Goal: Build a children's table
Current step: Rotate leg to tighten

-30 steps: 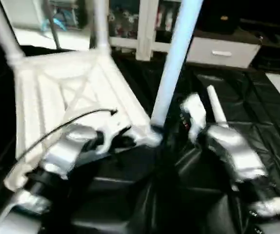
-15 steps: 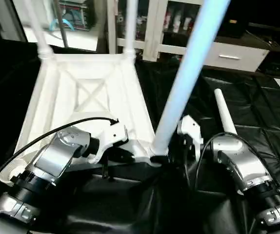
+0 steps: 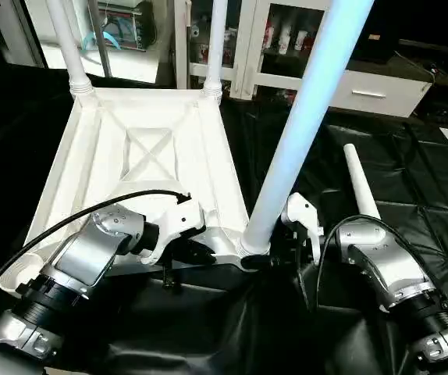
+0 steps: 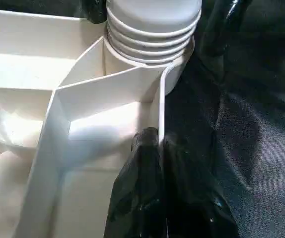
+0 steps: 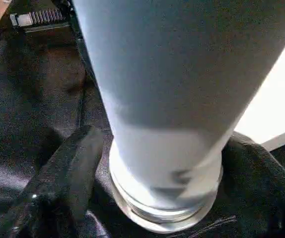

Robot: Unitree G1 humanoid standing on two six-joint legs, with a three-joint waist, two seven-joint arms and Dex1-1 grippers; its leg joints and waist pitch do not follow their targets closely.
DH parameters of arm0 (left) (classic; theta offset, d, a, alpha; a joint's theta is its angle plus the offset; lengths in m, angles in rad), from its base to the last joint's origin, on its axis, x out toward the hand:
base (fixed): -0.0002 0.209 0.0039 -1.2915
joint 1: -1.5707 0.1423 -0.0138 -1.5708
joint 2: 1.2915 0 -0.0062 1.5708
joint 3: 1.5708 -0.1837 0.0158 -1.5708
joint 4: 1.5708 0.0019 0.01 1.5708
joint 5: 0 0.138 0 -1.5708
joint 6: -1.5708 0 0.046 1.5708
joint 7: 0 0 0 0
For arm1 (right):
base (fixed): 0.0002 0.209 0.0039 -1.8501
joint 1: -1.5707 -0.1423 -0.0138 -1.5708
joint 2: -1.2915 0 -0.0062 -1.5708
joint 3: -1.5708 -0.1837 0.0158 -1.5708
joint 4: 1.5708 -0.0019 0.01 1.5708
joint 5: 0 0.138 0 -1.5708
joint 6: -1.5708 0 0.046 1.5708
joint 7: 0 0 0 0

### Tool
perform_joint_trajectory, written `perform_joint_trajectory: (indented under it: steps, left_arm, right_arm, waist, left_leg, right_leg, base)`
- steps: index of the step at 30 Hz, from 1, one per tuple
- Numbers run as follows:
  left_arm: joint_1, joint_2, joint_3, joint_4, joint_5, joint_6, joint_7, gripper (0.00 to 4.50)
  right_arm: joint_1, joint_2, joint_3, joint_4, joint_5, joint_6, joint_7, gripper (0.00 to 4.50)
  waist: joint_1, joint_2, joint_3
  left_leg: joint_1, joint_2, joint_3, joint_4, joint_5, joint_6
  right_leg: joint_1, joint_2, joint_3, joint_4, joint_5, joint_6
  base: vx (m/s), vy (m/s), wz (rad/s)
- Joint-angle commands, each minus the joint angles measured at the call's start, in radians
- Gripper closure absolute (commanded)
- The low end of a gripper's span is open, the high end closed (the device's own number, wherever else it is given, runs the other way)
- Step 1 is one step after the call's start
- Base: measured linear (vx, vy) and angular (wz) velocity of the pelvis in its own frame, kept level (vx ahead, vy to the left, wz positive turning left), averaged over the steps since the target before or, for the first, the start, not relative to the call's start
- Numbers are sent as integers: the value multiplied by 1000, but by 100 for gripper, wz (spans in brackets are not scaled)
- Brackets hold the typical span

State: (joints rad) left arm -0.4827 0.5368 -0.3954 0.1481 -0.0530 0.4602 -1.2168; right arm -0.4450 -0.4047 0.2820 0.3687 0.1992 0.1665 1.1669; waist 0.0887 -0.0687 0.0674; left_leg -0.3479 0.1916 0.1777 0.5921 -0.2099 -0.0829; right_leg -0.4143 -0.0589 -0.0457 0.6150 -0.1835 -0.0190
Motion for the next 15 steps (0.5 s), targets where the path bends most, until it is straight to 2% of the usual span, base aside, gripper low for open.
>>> perform_joint_trajectory:
  steps: [1,4,9,15]
  left_arm:
    - [26,-7,-71,6,10,24,-36,450]
    - [26,-7,-72,6,11,25,-35,450]
    - [27,-6,-73,4,11,29,-36,450]
    - [25,-15,-65,13,10,39,-18,450]
  right_arm:
    - [-13,-2,-6,12,-8,-6,10,117]
    - [-13,-1,-3,14,-11,-8,11,156]
    - [-11,1,-3,17,-12,-9,8,179]
    - [-11,23,-28,50,-12,-6,-51,181]
  waist:
    - [-3,9,-69]
    - [-3,9,-68]
    - [-3,9,-67]
    - [-4,10,-65]
  left_leg:
    - [7,39,-5,-63,-48,65]
    - [7,40,-5,-64,-59,61]
    - [7,39,-6,-64,-66,56]
    - [8,39,-6,-66,-86,48]
  right_leg:
    - [61,-77,47,-47,-29,-273]
    - [61,-76,46,-49,-46,-270]
    - [61,-76,46,-50,-57,-266]
    - [60,-77,46,-54,-85,-262]
  base:
    - [0,0,0]
    - [0,0,0]
    - [0,0,0]
    - [0,0,0]
